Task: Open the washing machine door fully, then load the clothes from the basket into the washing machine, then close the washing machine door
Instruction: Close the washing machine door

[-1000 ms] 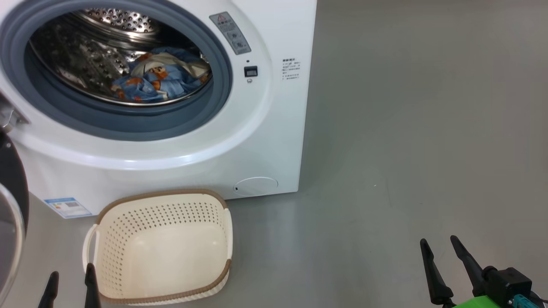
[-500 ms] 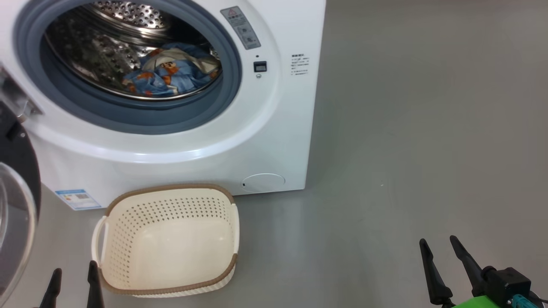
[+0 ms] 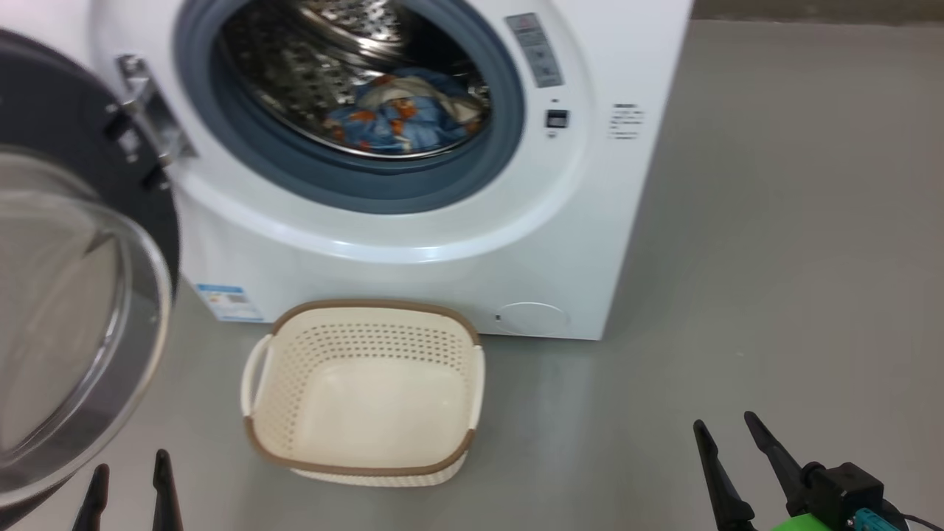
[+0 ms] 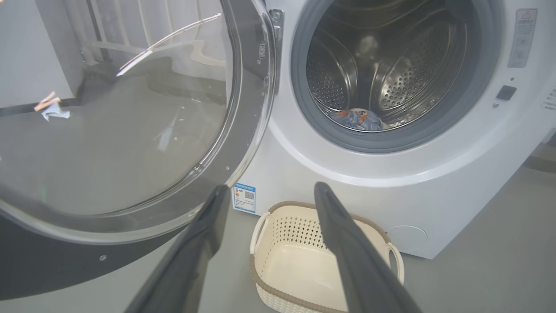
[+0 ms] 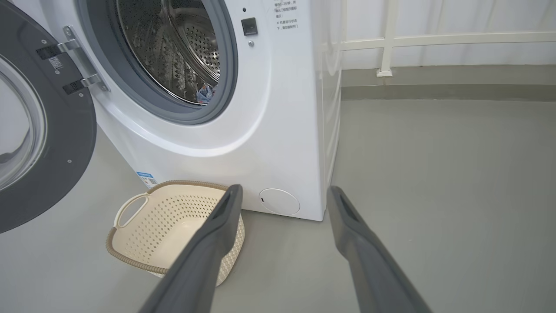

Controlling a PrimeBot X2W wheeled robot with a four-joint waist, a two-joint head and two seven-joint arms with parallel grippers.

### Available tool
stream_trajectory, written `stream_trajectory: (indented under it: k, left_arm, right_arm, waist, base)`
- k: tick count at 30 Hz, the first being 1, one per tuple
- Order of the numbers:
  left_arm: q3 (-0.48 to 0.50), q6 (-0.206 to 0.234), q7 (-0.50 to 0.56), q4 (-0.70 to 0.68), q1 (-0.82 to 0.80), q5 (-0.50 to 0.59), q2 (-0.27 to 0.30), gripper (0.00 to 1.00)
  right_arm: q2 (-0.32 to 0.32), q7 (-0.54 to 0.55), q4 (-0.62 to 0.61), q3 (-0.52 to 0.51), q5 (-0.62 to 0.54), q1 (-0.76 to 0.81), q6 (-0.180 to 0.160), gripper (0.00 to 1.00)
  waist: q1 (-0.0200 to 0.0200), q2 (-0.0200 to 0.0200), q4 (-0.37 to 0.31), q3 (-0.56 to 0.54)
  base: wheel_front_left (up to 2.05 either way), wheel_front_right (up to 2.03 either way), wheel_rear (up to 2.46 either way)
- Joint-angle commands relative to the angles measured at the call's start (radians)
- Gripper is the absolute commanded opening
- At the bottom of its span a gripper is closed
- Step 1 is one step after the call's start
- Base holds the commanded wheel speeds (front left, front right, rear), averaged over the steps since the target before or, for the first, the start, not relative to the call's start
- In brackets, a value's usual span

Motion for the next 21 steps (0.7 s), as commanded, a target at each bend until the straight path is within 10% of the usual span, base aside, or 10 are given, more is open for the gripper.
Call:
stream_trajectory:
  k: [1, 21]
  left_arm:
    - [0.038, -0.002, -0.006, -0.027, -0.009, -0.004, 0.010, 1.00]
    - [0.070, -0.002, -0.006, -0.017, 0.020, -0.056, 0.001, 1.00]
  right_arm:
    - [-0.017, -0.005, -0.016, 0.034, 0.007, -0.029, 0.002, 1.00]
    - [-0.037, -0.005, 0.006, 0.115, 0.011, -0.063, 0.002, 1.00]
  waist:
    - [0.0000, 0.0000, 0.105, -0.016]
    - [0.0000, 0.0000, 0.376, -0.006]
  base:
    - [0.00, 0.00, 0.00]
    - [0.00, 0.00, 0.00]
